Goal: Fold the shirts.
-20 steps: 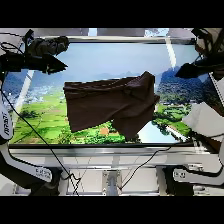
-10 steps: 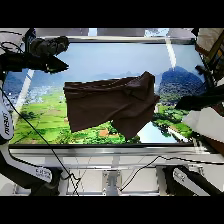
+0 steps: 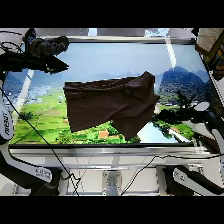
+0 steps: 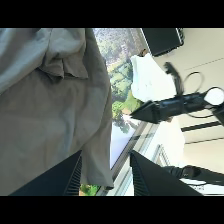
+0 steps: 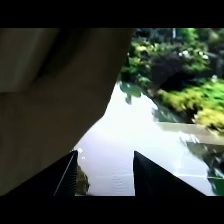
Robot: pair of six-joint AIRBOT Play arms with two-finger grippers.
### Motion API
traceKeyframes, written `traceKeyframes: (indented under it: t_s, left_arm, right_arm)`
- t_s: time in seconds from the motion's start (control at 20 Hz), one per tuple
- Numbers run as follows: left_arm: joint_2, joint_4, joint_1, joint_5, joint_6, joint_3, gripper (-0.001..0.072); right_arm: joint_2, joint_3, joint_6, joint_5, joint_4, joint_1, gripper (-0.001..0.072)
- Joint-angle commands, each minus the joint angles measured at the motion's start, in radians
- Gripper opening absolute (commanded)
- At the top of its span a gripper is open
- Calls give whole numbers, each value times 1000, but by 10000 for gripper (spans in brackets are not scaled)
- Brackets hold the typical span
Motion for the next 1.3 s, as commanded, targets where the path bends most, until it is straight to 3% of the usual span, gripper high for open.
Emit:
traceKeyframes:
  t_s: [0.0, 0.3, 0.5, 0.7, 0.75, 0.8, 0.9, 1.05, 1.15, 1.25]
  left_arm:
    - [-1, 0, 0, -10, -4, 0, 319]
    - [-1, 0, 0, -28, -4, 0, 319]
    - [-1, 0, 0, -31, -4, 0, 319]
    - [-1, -1, 0, -31, -9, 0, 319]
    - [-1, -1, 0, -31, -13, 0, 319]
    - [-1, -1, 0, -32, -16, 0, 319]
    - [-1, 0, 0, -36, -20, 0, 319]
    - [-1, 17, 0, -67, -18, 0, 319]
    - [-1, 106, 0, -72, -19, 0, 310]
    - [-1, 311, 0, -76, -38, 0, 119]
  right_arm:
    - [-81, -32, 84, -174, 37, 47, 346]
    - [-211, -32, 97, -222, 77, 47, 329]
    - [-242, -32, 13, -264, 174, 62, 329]
    - [-269, -24, 11, -324, 186, 123, 326]
    - [-286, -16, 11, -322, 186, 139, 304]
    - [-299, -10, 10, -320, 184, 154, 233]
    - [-306, -3, -30, -320, 185, 174, 25]
    - [-305, 35, -93, -268, 181, 177, 22]
    - [-303, 87, -103, -232, 164, 176, 22]
    - [-289, 141, -103, -218, 156, 175, 22]
